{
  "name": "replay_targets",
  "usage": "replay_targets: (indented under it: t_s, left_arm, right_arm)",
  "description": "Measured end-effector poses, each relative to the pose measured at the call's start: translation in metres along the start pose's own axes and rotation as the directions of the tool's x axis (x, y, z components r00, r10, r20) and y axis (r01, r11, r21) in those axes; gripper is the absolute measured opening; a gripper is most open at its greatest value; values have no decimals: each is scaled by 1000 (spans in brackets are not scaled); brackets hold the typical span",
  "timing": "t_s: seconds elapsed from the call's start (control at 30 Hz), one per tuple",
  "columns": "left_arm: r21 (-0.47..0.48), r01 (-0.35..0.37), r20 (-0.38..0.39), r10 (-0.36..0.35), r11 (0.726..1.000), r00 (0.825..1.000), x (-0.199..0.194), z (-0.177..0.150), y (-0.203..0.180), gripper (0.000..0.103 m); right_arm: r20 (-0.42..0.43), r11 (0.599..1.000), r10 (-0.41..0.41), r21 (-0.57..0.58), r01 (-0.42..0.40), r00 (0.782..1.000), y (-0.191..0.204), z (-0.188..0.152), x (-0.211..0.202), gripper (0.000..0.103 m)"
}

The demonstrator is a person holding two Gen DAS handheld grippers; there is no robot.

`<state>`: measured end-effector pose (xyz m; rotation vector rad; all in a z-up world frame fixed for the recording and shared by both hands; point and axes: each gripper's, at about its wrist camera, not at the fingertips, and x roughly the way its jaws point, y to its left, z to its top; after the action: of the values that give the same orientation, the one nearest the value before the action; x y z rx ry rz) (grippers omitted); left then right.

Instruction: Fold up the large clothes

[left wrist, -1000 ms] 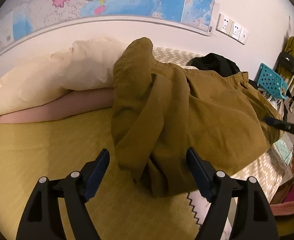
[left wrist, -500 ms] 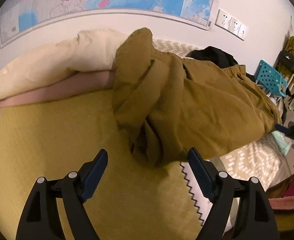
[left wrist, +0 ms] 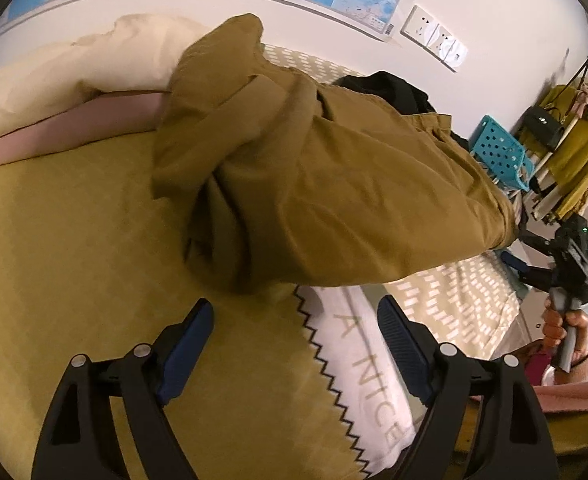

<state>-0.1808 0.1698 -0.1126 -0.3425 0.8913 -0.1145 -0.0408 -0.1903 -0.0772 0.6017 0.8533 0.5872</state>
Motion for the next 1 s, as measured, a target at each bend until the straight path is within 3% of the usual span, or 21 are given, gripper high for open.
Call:
replay_targets:
  t_s: [0.23, 0.47, 0.67, 0.73, 0.83, 0.93, 0.97, 1.0]
  left_arm:
    - [-30, 52, -9, -52, 998, 999, 12, 14, -1, 85]
    - [-71, 78, -5, -78, 994, 997, 30, 37, -2, 96]
    - [-146, 90, 7, -90, 985, 996, 37, 51, 5, 96]
    - [-168, 83, 21, -81, 982, 996, 39, 54, 6, 96]
    - [-146, 17, 28, -13, 989, 1000, 43, 56, -3, 96]
    - [-139, -32, 39, 37, 990, 999, 48, 58, -9, 96]
    - [-144, -46, 43, 53, 989, 998, 47, 59, -10, 92]
    - [-148, -62, 47, 69, 987, 997, 47, 59, -10, 80]
  right_arm:
    - [51, 998, -53, 40, 51, 997, -1, 12, 10, 92]
    - [99, 992, -120, 40, 117, 988, 9, 22, 25, 98]
    - [120, 997, -75, 34, 71, 990, 10, 35, 38, 98]
    - [116, 998, -66, 16, 65, 991, 13, 40, 45, 98]
    - [110, 998, -55, -3, 56, 992, 19, 47, 55, 98]
    - [99, 999, -42, -25, 45, 994, 20, 49, 59, 86]
    - [93, 999, -38, -23, 41, 995, 18, 49, 60, 78]
    - [87, 999, -29, -21, 31, 996, 16, 49, 60, 73]
